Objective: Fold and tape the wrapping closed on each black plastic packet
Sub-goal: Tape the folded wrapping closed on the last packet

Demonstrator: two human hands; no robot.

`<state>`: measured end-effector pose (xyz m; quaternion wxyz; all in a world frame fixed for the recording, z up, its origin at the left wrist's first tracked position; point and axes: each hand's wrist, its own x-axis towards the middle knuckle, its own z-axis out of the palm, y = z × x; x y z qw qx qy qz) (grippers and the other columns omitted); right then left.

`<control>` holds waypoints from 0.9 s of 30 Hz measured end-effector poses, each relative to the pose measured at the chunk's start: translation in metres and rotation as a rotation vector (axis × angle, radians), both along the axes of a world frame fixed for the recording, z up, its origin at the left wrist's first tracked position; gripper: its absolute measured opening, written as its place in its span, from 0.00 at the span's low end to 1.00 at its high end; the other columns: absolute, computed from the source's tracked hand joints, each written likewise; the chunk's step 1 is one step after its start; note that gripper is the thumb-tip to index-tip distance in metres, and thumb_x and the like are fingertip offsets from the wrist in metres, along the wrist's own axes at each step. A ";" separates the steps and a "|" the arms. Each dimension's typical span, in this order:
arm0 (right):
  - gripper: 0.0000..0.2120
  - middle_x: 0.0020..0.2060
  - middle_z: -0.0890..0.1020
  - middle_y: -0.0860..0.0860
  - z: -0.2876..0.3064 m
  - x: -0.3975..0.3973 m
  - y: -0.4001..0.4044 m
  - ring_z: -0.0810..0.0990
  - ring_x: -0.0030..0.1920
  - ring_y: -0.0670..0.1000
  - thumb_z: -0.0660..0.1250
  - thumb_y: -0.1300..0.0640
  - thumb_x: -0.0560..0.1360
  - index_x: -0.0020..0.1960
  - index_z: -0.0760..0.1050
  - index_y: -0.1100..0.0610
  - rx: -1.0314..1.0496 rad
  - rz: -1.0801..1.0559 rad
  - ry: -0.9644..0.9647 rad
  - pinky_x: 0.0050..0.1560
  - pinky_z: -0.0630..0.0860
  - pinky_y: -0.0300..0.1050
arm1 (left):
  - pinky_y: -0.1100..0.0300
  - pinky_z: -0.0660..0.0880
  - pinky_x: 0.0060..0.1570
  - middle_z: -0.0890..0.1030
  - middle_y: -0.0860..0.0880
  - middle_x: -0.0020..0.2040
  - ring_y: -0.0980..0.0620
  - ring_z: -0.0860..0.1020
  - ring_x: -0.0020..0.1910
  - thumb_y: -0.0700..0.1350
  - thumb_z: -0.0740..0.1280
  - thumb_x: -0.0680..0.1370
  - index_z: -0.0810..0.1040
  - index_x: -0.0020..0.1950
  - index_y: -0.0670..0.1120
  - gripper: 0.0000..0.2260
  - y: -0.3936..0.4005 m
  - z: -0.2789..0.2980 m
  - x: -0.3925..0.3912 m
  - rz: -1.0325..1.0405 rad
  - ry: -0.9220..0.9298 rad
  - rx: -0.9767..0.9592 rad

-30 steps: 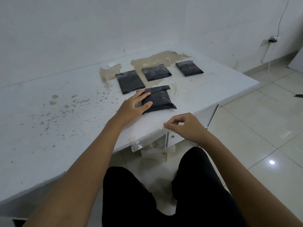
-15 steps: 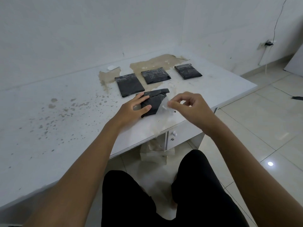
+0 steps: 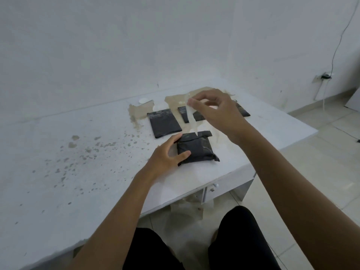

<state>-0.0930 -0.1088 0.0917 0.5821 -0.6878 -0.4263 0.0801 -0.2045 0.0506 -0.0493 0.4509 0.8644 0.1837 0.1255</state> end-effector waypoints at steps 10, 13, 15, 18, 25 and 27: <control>0.08 0.44 0.83 0.38 -0.060 0.024 0.023 0.79 0.48 0.34 0.66 0.51 0.81 0.44 0.80 0.48 0.035 0.037 0.446 0.59 0.71 0.45 | 0.80 0.71 0.44 0.73 0.64 0.68 0.74 0.74 0.56 0.58 0.75 0.75 0.71 0.74 0.60 0.28 0.008 0.006 0.005 0.042 0.013 -0.178; 0.10 0.46 0.83 0.39 -0.073 0.026 0.023 0.79 0.50 0.35 0.65 0.51 0.81 0.43 0.81 0.45 0.046 0.020 0.463 0.61 0.71 0.44 | 0.78 0.70 0.48 0.75 0.66 0.65 0.76 0.74 0.56 0.60 0.71 0.78 0.73 0.71 0.60 0.23 0.007 0.005 0.008 0.049 0.005 -0.160; 0.13 0.45 0.83 0.38 -0.076 0.026 0.024 0.79 0.51 0.36 0.64 0.51 0.82 0.41 0.81 0.41 0.047 0.015 0.456 0.60 0.71 0.42 | 0.72 0.67 0.58 0.75 0.66 0.67 0.69 0.72 0.64 0.61 0.67 0.80 0.72 0.73 0.61 0.22 0.008 0.008 0.012 0.080 -0.018 -0.211; 0.13 0.45 0.82 0.39 -0.080 0.027 0.026 0.78 0.54 0.41 0.64 0.50 0.82 0.41 0.81 0.39 0.062 -0.010 0.458 0.63 0.72 0.44 | 0.72 0.65 0.55 0.78 0.62 0.65 0.66 0.74 0.64 0.60 0.60 0.84 0.76 0.70 0.58 0.17 0.007 0.016 0.020 0.190 -0.048 -0.327; 0.11 0.48 0.80 0.44 -0.080 0.030 0.027 0.78 0.54 0.43 0.65 0.49 0.81 0.42 0.81 0.40 0.080 -0.006 0.477 0.65 0.71 0.47 | 0.69 0.71 0.46 0.83 0.62 0.55 0.65 0.78 0.55 0.58 0.64 0.82 0.82 0.60 0.56 0.11 0.004 0.022 0.033 0.320 -0.043 -0.148; 0.12 0.48 0.81 0.44 -0.076 0.031 0.028 0.78 0.55 0.43 0.64 0.49 0.81 0.42 0.81 0.39 0.084 0.009 0.470 0.64 0.71 0.47 | 0.69 0.71 0.46 0.83 0.62 0.53 0.64 0.79 0.53 0.56 0.66 0.83 0.82 0.59 0.56 0.09 0.006 0.021 0.037 0.325 -0.049 -0.095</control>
